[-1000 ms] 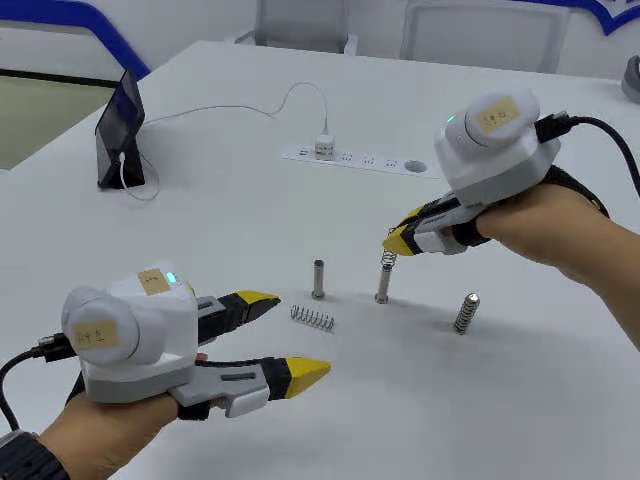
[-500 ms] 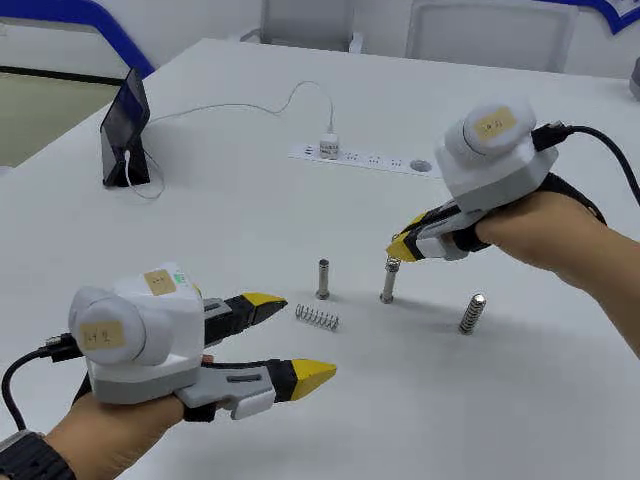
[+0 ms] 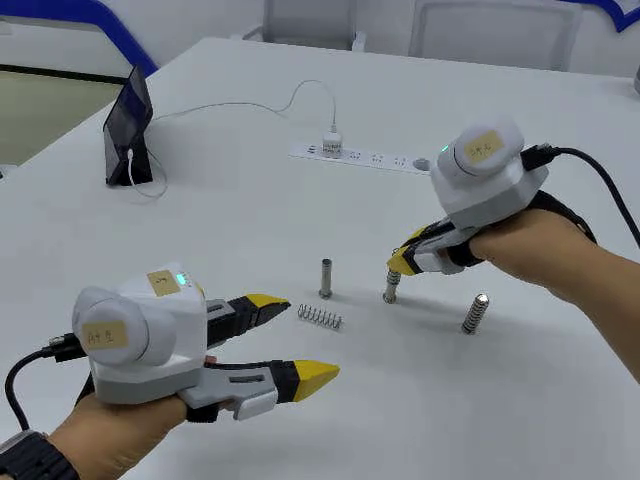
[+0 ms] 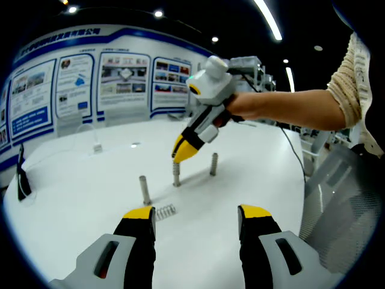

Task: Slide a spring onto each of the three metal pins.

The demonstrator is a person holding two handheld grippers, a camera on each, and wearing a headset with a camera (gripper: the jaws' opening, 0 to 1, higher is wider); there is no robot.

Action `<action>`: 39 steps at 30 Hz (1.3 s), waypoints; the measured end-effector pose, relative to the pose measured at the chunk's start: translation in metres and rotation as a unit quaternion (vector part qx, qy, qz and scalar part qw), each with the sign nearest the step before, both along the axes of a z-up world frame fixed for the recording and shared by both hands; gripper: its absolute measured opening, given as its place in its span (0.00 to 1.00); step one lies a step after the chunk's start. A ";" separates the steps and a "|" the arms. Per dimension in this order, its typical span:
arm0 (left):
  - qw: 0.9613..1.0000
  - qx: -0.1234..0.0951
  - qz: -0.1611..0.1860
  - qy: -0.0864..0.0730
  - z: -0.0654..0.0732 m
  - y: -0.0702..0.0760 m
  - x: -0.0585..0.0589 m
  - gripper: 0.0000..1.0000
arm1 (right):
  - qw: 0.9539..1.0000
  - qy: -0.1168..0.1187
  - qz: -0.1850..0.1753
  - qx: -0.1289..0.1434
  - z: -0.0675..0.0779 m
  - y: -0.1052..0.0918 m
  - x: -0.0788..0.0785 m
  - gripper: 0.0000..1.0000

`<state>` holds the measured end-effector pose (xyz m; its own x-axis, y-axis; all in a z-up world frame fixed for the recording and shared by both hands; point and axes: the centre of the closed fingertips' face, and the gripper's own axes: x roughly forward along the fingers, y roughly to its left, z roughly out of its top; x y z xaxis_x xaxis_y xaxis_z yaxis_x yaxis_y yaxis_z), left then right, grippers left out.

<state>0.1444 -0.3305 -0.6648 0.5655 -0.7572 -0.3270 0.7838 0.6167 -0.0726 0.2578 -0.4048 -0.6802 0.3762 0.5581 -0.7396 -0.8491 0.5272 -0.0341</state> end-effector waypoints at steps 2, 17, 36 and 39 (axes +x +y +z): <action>1.000 0.000 0.000 0.000 0.000 0.000 0.000 0.56 | 1.000 0.004 0.000 -0.002 -0.004 0.000 0.000 0.12; 1.000 0.000 0.002 0.002 0.000 0.001 -0.001 0.56 | 1.000 0.021 0.001 -0.018 -0.022 -0.001 -0.003 0.12; 1.000 -0.001 0.004 0.003 0.000 0.002 -0.001 0.56 | 0.999 0.020 -0.001 -0.026 -0.025 -0.009 -0.015 0.14; 1.000 -0.001 0.003 0.003 -0.001 0.001 -0.001 0.56 | 1.000 0.020 -0.003 -0.024 -0.025 -0.010 -0.019 0.14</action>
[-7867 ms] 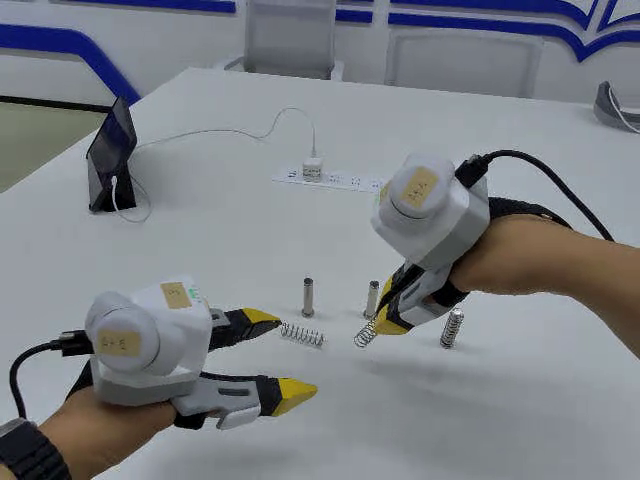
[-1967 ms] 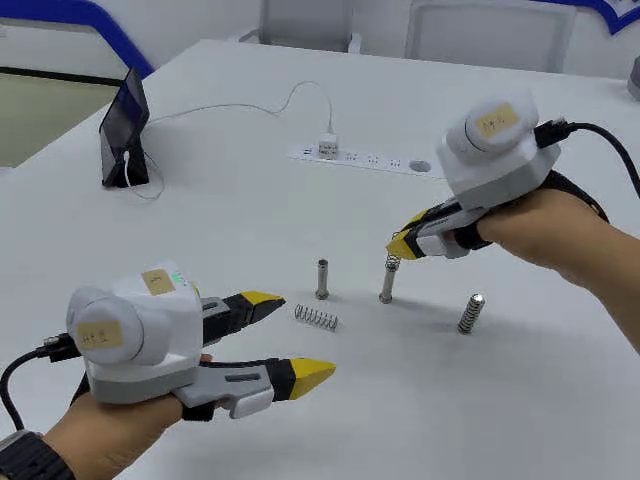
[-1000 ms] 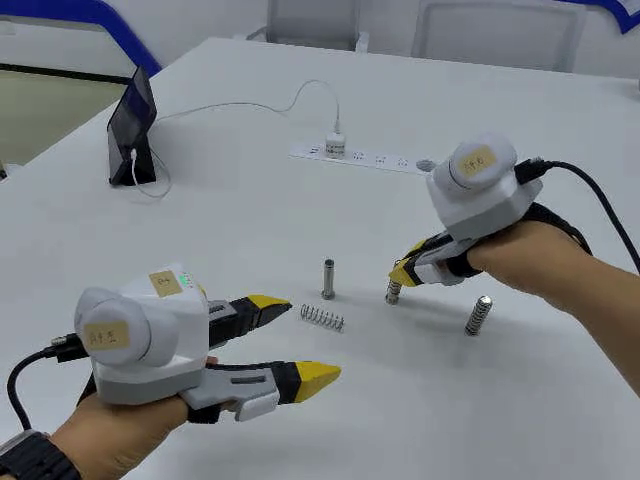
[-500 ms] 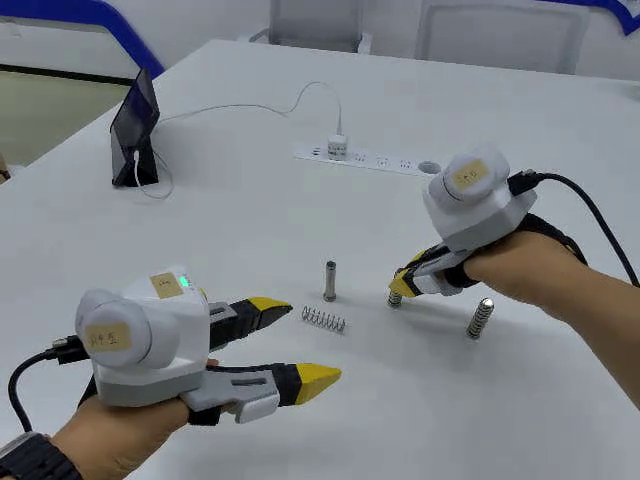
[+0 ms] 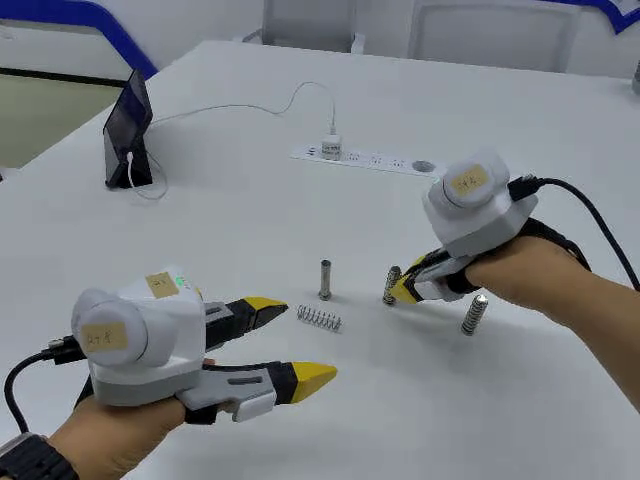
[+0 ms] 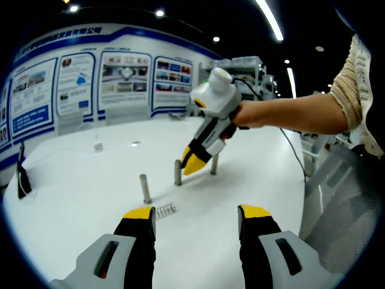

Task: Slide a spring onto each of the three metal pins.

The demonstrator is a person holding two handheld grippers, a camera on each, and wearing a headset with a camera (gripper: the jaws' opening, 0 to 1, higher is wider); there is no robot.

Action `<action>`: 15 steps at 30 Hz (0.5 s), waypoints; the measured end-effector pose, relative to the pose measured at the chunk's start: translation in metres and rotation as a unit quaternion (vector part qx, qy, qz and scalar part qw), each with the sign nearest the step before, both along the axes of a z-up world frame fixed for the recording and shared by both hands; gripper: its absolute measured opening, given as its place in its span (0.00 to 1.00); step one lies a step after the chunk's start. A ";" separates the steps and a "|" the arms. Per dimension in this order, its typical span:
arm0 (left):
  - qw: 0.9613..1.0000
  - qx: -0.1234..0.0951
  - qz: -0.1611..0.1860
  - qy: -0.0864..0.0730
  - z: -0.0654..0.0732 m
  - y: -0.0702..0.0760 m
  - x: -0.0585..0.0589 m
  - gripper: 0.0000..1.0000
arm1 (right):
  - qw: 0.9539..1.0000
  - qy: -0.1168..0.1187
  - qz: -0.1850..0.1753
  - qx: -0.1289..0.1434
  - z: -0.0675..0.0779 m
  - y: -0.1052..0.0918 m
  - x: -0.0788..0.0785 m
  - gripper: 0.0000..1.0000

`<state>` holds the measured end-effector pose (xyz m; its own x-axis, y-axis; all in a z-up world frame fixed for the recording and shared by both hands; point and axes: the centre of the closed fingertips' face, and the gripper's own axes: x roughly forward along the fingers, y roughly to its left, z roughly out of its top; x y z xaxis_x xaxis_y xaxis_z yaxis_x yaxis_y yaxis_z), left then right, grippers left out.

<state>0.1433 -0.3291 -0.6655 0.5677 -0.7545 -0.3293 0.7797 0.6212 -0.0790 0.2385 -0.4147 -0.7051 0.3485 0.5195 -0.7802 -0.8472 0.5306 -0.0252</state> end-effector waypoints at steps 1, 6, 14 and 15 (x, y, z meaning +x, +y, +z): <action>1.000 0.000 0.000 0.000 0.000 0.000 0.000 0.56 | 1.000 -0.001 0.000 0.000 0.000 0.000 -0.001 0.14; 1.000 0.001 -0.001 -0.001 0.000 -0.001 0.000 0.56 | 1.000 -0.005 0.001 0.002 0.003 0.000 -0.007 0.14; 1.000 0.000 0.000 -0.002 0.000 -0.001 0.000 0.56 | 1.000 -0.007 0.015 0.003 0.001 0.008 -0.016 0.15; 1.000 0.000 0.000 -0.002 0.000 -0.001 0.000 0.56 | 1.000 -0.007 0.018 0.004 0.001 0.010 -0.018 0.15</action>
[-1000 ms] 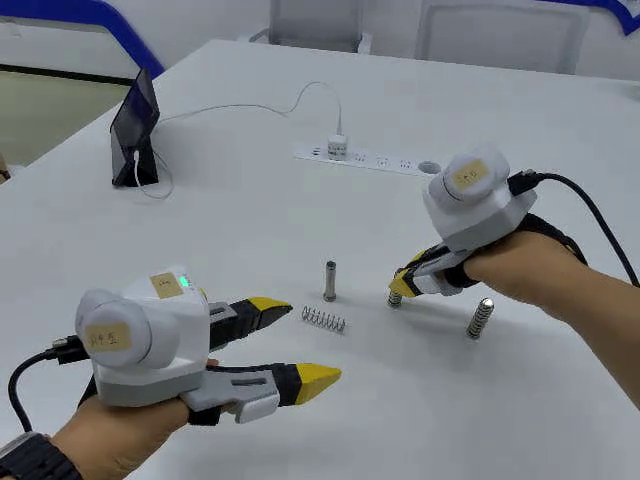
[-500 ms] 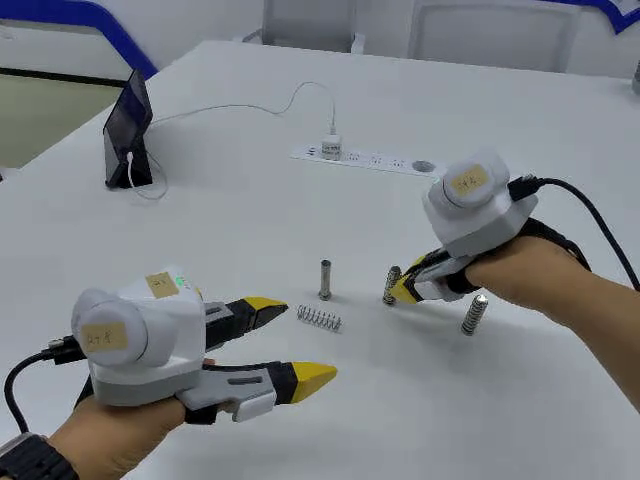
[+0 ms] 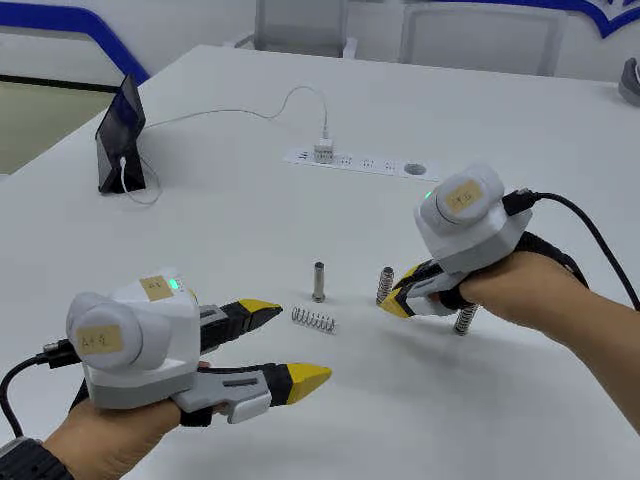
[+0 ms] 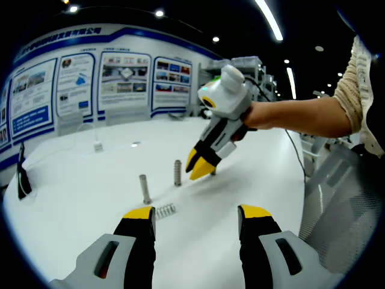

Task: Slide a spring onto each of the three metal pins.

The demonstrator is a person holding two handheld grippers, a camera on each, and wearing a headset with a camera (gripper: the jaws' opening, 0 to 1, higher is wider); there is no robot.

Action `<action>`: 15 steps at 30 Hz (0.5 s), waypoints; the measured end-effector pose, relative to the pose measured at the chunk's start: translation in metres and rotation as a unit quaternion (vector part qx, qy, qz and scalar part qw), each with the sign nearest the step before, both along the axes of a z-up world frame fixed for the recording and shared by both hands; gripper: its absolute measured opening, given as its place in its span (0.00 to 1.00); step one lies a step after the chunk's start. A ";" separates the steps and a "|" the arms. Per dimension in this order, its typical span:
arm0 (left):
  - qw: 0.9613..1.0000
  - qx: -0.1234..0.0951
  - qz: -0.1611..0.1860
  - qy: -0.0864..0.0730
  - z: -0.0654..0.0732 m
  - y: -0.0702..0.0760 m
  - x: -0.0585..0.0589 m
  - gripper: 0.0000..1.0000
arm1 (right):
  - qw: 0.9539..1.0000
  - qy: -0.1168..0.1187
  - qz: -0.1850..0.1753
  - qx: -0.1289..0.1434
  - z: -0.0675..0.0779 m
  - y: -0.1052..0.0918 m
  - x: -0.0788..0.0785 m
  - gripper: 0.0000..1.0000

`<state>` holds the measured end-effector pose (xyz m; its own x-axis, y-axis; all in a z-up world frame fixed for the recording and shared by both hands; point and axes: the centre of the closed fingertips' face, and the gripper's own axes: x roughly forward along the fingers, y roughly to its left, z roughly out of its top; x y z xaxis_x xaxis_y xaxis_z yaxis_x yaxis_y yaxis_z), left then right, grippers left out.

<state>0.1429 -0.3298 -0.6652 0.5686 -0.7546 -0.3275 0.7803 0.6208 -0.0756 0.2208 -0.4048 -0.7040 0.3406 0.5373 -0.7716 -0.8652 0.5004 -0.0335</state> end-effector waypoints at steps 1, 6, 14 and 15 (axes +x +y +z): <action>1.000 0.000 0.000 0.000 0.000 0.000 0.000 0.56 | 1.000 0.000 0.004 0.001 0.000 0.003 -0.002 0.15; 1.000 0.000 0.000 0.000 0.000 0.000 -0.001 0.56 | 1.000 -0.005 0.025 0.004 0.001 0.017 -0.009 0.16; 1.000 -0.001 -0.001 0.002 0.000 0.000 -0.002 0.56 | 0.999 -0.005 0.053 0.008 -0.002 0.037 -0.015 0.16; 1.000 -0.001 -0.002 0.002 -0.001 0.000 -0.002 0.56 | 0.998 -0.004 0.055 0.007 -0.003 0.038 -0.016 0.17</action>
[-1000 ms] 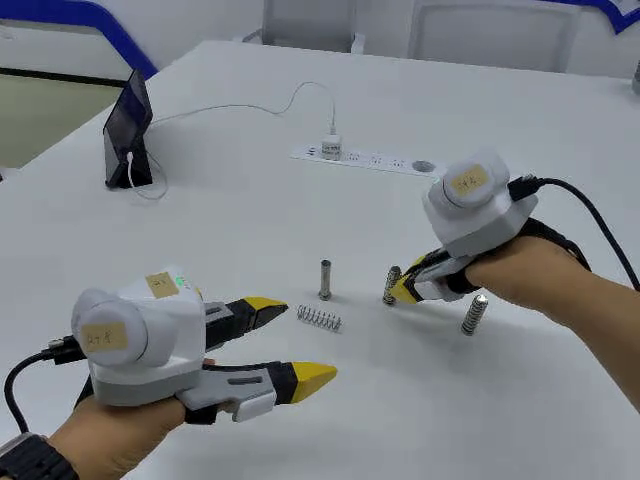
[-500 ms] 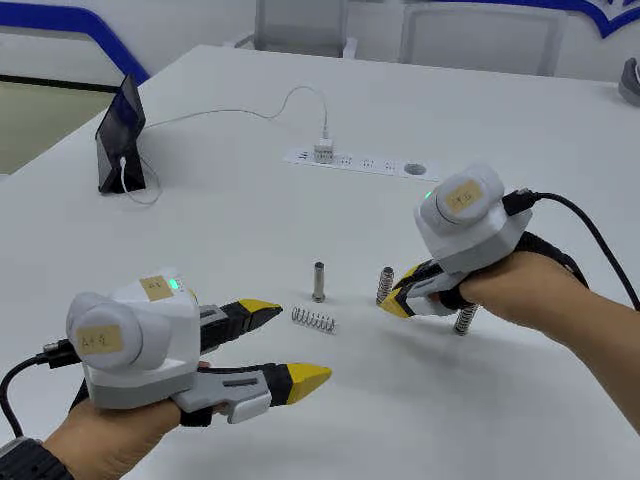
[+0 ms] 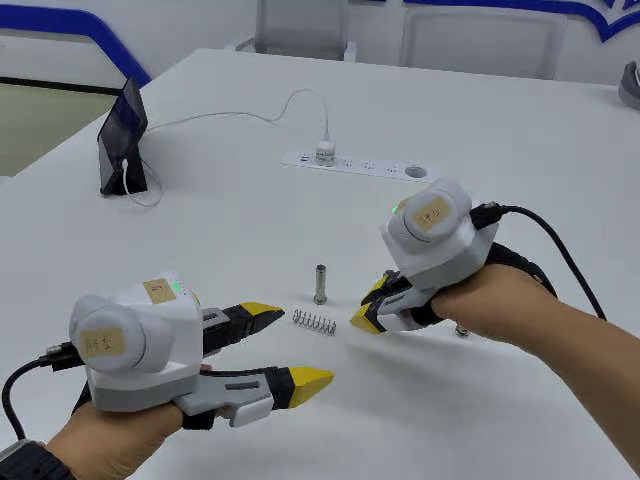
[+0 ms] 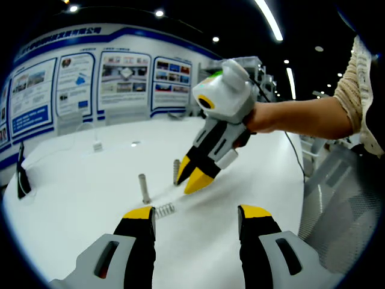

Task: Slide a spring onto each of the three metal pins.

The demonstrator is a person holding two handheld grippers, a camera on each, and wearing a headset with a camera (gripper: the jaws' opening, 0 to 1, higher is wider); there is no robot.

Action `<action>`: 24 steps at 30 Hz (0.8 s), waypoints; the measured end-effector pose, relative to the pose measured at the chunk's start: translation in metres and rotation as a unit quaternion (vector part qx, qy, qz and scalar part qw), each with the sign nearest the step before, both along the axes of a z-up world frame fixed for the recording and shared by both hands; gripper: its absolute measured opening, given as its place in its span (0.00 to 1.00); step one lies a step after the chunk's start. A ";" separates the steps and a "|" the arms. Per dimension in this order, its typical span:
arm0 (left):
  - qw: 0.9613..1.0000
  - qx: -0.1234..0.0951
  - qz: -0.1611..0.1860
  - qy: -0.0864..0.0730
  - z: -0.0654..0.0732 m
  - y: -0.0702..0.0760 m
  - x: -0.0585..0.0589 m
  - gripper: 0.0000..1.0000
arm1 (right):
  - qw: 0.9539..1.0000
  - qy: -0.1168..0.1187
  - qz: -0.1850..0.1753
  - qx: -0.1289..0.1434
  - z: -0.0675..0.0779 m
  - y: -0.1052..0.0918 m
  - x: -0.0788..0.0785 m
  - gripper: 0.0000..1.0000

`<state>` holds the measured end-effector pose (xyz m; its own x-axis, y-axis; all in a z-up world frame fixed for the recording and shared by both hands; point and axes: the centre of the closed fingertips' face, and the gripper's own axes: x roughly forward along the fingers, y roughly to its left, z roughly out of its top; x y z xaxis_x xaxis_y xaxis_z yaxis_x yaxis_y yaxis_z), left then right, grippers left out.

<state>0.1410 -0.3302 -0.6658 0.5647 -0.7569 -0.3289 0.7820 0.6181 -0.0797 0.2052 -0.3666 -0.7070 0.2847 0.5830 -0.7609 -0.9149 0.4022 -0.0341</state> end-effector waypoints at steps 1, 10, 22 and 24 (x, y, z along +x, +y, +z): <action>1.000 0.000 0.000 0.000 0.000 0.000 0.000 0.56 | 1.000 0.000 0.003 -0.001 0.000 0.002 -0.001 0.17; 1.000 0.001 0.000 0.002 -0.001 0.000 0.000 0.56 | 0.999 0.006 0.032 -0.008 -0.010 0.019 -0.003 0.17; 1.000 0.003 0.001 0.005 -0.002 0.001 0.000 0.56 | 0.999 0.020 0.042 -0.014 -0.023 0.027 0.002 0.17; 1.000 0.004 0.002 0.005 -0.002 0.001 0.000 0.55 | 0.999 0.023 0.043 -0.016 -0.026 0.027 0.002 0.17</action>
